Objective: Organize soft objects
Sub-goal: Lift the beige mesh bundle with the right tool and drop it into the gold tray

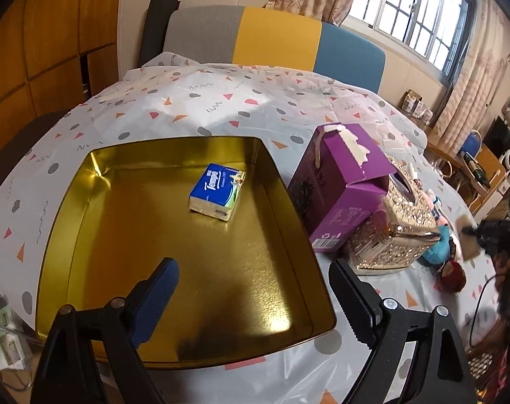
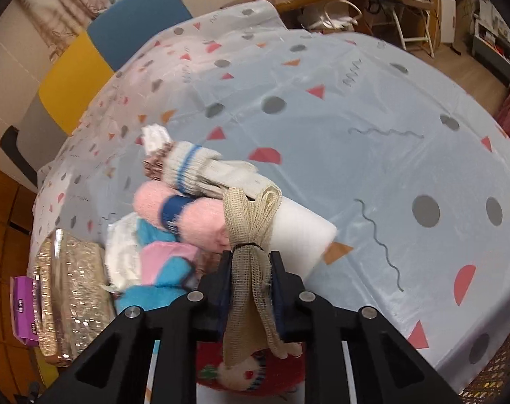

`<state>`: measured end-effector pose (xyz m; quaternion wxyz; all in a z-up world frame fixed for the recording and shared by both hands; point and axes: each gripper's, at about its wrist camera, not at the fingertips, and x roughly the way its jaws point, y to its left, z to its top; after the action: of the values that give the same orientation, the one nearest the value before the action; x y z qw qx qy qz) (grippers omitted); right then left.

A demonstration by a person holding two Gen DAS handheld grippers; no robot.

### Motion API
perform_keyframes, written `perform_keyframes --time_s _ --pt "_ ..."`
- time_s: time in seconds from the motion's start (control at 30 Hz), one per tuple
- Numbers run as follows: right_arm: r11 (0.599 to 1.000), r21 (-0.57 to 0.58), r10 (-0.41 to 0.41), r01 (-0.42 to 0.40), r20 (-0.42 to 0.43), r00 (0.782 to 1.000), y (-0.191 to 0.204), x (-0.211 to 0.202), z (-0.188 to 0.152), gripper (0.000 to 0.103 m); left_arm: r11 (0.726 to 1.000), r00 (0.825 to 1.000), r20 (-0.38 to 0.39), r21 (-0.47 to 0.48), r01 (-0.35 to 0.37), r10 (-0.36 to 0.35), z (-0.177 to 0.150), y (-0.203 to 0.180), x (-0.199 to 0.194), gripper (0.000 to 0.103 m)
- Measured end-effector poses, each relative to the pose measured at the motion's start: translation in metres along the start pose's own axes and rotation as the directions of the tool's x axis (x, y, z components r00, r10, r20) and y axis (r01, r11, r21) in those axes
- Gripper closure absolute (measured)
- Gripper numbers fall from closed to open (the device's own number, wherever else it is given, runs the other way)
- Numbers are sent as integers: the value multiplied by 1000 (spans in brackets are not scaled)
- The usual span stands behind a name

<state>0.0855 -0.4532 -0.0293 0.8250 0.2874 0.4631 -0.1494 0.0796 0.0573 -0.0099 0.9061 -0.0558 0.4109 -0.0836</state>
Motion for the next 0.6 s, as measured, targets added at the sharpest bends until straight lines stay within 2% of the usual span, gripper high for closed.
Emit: perform_keyframes --time_s 0.1,0.2,0.33,0.5,0.6 --pt "998 -58 29 -27 41 999 29 -12 7 83 1000 1000 -9 -4 4 -4 -3 2 2 12" --pt "986 -135 100 -92 49 994 71 -23 13 83 1000 1000 -6 -3 6 -6 -5 2 2 12" --pt "952 -254 186 -170 40 982 139 -32 17 83 1000 1000 12 3 -4 4 -6 4 -4 12" --pt "859 -404 336 -315 -20 942 243 -46 5 83 1000 1000 17 -9 -26 26 -8 12 -6 12" --pt "769 -488 419 -412 -102 902 303 -52 -22 83 998 998 25 -34 -49 50 -9 22 -10 12"
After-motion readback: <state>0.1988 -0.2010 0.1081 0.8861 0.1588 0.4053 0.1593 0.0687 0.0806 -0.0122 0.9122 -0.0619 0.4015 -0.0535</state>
